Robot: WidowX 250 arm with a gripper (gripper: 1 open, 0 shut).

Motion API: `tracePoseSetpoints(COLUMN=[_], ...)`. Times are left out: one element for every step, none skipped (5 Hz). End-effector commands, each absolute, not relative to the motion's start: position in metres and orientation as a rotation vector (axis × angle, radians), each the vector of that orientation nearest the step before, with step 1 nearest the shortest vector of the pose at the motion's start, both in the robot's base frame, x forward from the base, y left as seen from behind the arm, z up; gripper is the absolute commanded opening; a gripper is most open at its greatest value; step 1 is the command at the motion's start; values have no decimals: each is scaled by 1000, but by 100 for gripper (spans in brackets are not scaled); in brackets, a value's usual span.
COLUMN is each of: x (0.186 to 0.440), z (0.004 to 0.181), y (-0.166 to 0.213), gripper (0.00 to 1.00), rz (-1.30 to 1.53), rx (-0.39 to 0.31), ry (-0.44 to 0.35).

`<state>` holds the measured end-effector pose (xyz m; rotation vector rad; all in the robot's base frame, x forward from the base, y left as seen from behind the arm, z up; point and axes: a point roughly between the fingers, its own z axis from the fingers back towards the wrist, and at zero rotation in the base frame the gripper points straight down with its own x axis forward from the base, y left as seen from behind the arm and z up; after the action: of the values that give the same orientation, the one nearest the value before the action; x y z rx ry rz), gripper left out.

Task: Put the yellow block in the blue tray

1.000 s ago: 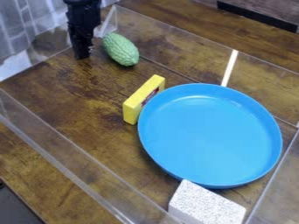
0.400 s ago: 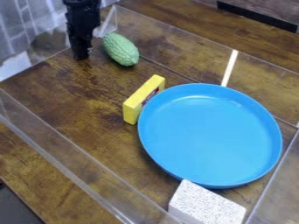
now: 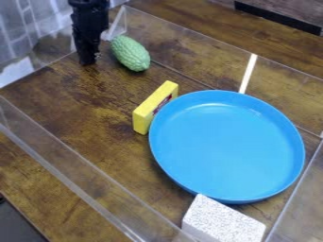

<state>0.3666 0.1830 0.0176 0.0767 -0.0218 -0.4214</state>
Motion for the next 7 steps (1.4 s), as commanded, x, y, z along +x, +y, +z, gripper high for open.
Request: tracePoseSetpoints(x=[375, 375, 376, 376, 376, 376, 376], z=[38, 39, 40, 42, 44, 45, 45], y=[174, 172, 169, 161, 155, 148, 145], gripper=[0, 0, 0, 100, 0, 100, 0], rz=[-450, -456, -460, -448, -440, -437, -436], rx=[112, 115, 116, 108, 98, 90, 79], ry=[-63, -68, -74, -78, -83, -82, -81])
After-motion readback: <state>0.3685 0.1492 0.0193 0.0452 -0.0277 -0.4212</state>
